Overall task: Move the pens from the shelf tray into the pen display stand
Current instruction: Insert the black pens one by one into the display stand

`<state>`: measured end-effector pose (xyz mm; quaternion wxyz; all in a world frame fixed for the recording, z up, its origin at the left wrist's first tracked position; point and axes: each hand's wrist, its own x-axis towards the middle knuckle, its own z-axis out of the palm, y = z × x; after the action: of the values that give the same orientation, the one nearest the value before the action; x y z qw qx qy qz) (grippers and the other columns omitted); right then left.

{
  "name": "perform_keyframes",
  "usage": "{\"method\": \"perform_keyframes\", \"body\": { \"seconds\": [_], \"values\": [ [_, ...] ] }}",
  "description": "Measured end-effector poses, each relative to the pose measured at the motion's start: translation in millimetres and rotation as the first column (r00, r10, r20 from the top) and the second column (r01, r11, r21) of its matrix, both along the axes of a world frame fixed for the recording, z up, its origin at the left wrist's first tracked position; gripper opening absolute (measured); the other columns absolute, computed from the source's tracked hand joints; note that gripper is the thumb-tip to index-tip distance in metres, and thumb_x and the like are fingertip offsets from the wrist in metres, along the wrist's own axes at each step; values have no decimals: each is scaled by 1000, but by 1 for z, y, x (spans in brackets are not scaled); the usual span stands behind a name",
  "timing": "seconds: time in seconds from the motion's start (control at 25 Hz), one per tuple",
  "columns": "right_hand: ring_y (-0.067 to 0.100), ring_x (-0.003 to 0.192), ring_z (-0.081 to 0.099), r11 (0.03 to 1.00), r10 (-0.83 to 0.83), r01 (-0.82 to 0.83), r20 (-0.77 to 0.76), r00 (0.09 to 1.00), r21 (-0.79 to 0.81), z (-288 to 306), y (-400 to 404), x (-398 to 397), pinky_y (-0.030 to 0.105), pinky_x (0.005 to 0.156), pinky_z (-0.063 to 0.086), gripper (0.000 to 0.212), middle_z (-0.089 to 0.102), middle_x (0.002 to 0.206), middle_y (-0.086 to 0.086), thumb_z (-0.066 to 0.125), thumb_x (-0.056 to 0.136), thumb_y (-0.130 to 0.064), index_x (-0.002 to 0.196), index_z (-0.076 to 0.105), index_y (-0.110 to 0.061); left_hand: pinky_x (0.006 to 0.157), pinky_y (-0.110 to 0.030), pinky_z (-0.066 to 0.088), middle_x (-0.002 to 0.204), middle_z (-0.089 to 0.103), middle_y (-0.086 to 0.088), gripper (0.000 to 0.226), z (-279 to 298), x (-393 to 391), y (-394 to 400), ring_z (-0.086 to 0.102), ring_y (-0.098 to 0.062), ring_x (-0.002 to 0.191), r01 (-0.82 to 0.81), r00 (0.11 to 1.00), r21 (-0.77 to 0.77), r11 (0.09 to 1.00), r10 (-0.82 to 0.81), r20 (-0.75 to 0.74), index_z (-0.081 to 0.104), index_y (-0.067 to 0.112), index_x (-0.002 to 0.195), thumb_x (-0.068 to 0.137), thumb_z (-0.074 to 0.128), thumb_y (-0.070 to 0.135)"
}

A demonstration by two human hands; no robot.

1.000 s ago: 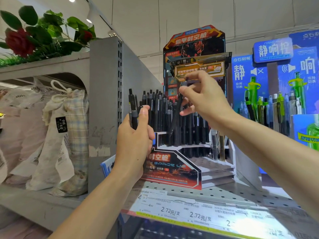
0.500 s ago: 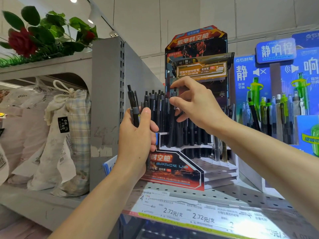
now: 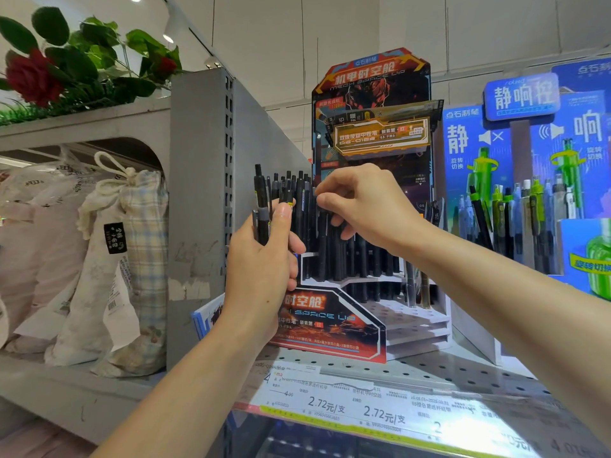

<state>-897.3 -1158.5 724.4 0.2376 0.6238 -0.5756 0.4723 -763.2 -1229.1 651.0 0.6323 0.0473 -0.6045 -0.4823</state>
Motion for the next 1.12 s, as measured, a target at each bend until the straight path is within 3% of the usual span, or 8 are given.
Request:
{"method": "perform_keyframes", "body": {
  "seconds": [0.16, 0.32, 0.44, 0.6, 0.72, 0.84, 0.92, 1.12],
  "values": [
    [9, 58, 70, 998, 22, -25, 52, 998, 62, 3, 0, 1, 23, 50, 58, 18, 72, 77, 3, 61, 99, -12, 114, 72, -12, 38, -20, 38, 54, 55, 2, 41, -2, 0, 2, 44, -7, 42, -38, 998, 22, 999, 36, 50, 67, 10, 89, 99, 56, 48],
    [12, 47, 65, 996, -11, 10, 15, 1000, 84, 6, 2, 4, 24, 49, 58, 16, 69, 68, 3, 61, 99, -15, 112, 72, -14, 41, -25, 37, 61, 56, -4, 40, -1, -1, 5, 42, -9, 43, 3, 999, 52, 999, -5, 36, 71, 38, 67, 101, 52, 26],
    [14, 53, 62, 993, -65, 70, -62, 996, 93, 5, 1, 6, 32, 51, 61, 15, 67, 86, 5, 64, 97, -19, 109, 71, -13, 44, -26, 39, 61, 56, -1, 45, -2, -1, 5, 43, -7, 43, -8, 999, 66, 998, 5, 46, 71, 44, 67, 101, 51, 23],
    [15, 69, 63, 990, -111, 120, -111, 988, 79, 3, 0, 9, 41, 69, 62, 17, 69, 99, 3, 66, 96, -24, 110, 71, -16, 42, -19, 40, 71, 67, 7, 17, -3, -1, 7, 46, -3, 48, -7, 1000, 8, 1000, 7, 14, 63, 37, 101, 104, 52, 25],
    [16, 93, 59, 977, -212, 213, -240, 947, -20, 0, 3, 11, 38, 81, 55, 19, 61, 106, -1, 66, 95, -29, 112, 71, -21, 40, -20, 38, 77, 71, 7, 7, -4, 1, 8, 46, -6, 48, 4, 1000, -28, 1000, -3, 26, 56, 28, 109, 105, 51, 27],
    [9, 83, 59, 993, 110, -111, -12, 994, -42, -2, 7, 10, 28, 68, 50, 20, 62, 97, -3, 60, 99, -28, 109, 73, -19, 40, -21, 36, 78, 70, 4, 10, -4, 2, 12, 44, -8, 47, 64, 997, -57, 996, -62, 45, 58, 28, 112, 105, 50, 29],
    [11, 75, 59, 897, 402, -437, 281, 872, 73, -1, 12, 11, 24, 57, 50, 19, 71, 94, 5, 61, 99, -26, 108, 74, -15, 39, -21, 36, 76, 69, 2, 15, -4, 1, 15, 44, -9, 46, 93, 994, -74, 993, -89, 57, 59, 25, 115, 106, 49, 30],
    [10, 78, 63, 692, 520, -693, 525, 674, 204, 0, 22, 2, 19, 61, 53, 31, 76, 103, 8, 68, 93, -21, 113, 69, 3, 37, -20, 38, 68, 65, -2, 26, -3, -5, 18, 47, -9, 44, 104, 994, -65, 992, -102, 26, 61, 13, 115, 106, 48, 34]
  ]
}}
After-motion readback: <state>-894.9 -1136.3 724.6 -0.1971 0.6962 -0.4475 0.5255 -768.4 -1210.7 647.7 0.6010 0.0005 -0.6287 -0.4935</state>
